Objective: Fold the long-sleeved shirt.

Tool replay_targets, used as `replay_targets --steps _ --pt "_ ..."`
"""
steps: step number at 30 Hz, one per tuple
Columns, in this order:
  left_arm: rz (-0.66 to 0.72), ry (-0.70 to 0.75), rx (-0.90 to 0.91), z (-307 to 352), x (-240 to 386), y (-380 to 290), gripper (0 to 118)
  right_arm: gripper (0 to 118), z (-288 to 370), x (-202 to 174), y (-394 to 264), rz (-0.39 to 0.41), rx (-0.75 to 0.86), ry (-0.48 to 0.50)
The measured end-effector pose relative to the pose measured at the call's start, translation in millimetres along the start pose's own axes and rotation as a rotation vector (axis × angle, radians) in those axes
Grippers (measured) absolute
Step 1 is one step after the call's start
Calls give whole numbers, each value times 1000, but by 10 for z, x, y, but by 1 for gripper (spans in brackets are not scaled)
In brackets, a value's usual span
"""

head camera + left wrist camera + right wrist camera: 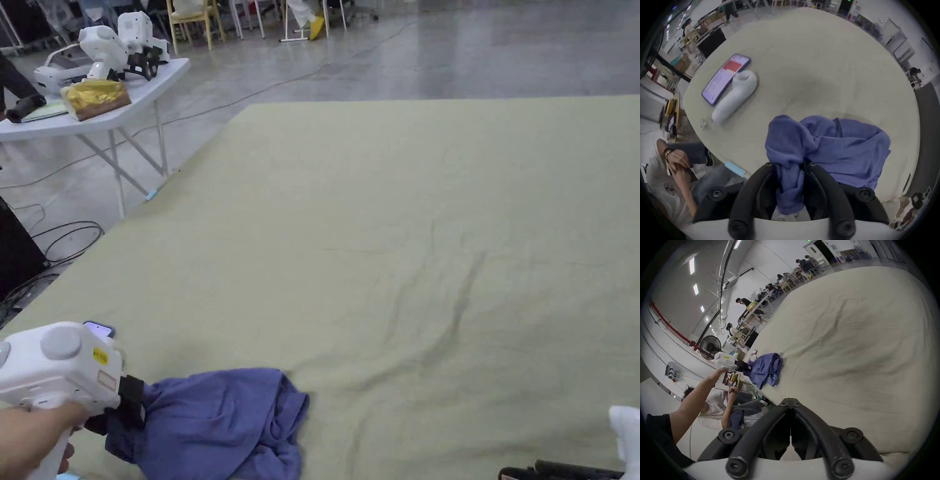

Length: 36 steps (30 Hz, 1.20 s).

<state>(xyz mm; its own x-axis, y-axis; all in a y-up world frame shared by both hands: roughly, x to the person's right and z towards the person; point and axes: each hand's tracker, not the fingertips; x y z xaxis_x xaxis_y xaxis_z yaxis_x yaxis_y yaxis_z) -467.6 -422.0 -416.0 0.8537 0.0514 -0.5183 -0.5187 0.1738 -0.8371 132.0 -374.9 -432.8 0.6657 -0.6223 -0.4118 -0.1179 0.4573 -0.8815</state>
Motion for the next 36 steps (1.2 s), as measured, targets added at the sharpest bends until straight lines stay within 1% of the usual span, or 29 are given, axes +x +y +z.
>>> replay_targets --steps 1,2,3,4,5,6,8,10,11,12,13,14,15,16,17,18,19,20,23,25,27,30,31,33,36 --pt "-19 5 1 27 56 -38 18 0 31 -5 3 1 6 0" --pt "-53 65 21 114 115 -76 31 0 80 -17 5 1 12 3" --pt "-84 118 43 205 188 -103 59 0 131 -29 7 1 17 6" --pt "-157 152 85 345 283 -117 93 0 174 -37 8 4 25 7" --pt "-216 129 167 524 387 -164 115 0 220 -45 8 10 34 3" --pt "-253 112 252 708 491 -201 116 0 265 -50 9 17 45 -3" --pt "-272 67 390 1156 680 -248 116 0 399 -47 20 23 69 -19" --pt "-264 -69 470 1563 925 -340 116 0 550 -50 34 35 97 -36" --pt "-265 -142 501 1766 1081 -396 115 0 650 -54 52 44 121 -55" --pt "-272 -215 505 1912 1172 -406 112 0 748 -60 77 53 146 -76" --pt "-302 -301 489 2095 1343 -480 97 0 875 -73 114 69 179 -105" --pt "-340 -350 512 2286 1528 -566 35 0 1020 -95 156 88 219 -145" --pt "-377 -339 556 2445 1725 -657 0 0 1157 -124 196 107 258 -189" --pt "-424 -306 630 2567 1926 -746 0 0 1326 -173 250 134 315 -258" --pt "-473 -325 727 2785 2134 -876 0 0 1496 -227 299 155 382 -326" --pt "-509 -297 809 2945 2299 -978 0 0 1652 -277 338 171 449 -378" --pt "-546 -314 878 3104 2483 -1088 0 0 1834 -370 381 182 522 -420" --pt "-560 -331 938 3029 2644 -1187 0 0 2004 -435 418 190 594 -464" --pt "-482 -447 1059 3212 3013 -1432 0 0 2417 -646 503 235 767 -569" --pt "-419 -482 1101 3254 3212 -1574 0 0 2621 -787 541 269 831 -623" --pt "-380 -477 1151 3244 3347 -1706 0 0 2754 -899 576 300 877 -673" --pt "-385 -447 1154 3235 3549 -1790 0 0 2866 -1036 517 345 928 -735" --pt "-398 -413 1155 3225 3570 -1826 0 0 2862 -1046 492 353 943 -755" --pt "-389 -354 1174 3247 3559 -1972 0 0 2885 -1066 398 353 969 -786" --pt "-378 -348 1192 3288 3464 -2081 0 0 2912 -1031 335 338 972 -780"
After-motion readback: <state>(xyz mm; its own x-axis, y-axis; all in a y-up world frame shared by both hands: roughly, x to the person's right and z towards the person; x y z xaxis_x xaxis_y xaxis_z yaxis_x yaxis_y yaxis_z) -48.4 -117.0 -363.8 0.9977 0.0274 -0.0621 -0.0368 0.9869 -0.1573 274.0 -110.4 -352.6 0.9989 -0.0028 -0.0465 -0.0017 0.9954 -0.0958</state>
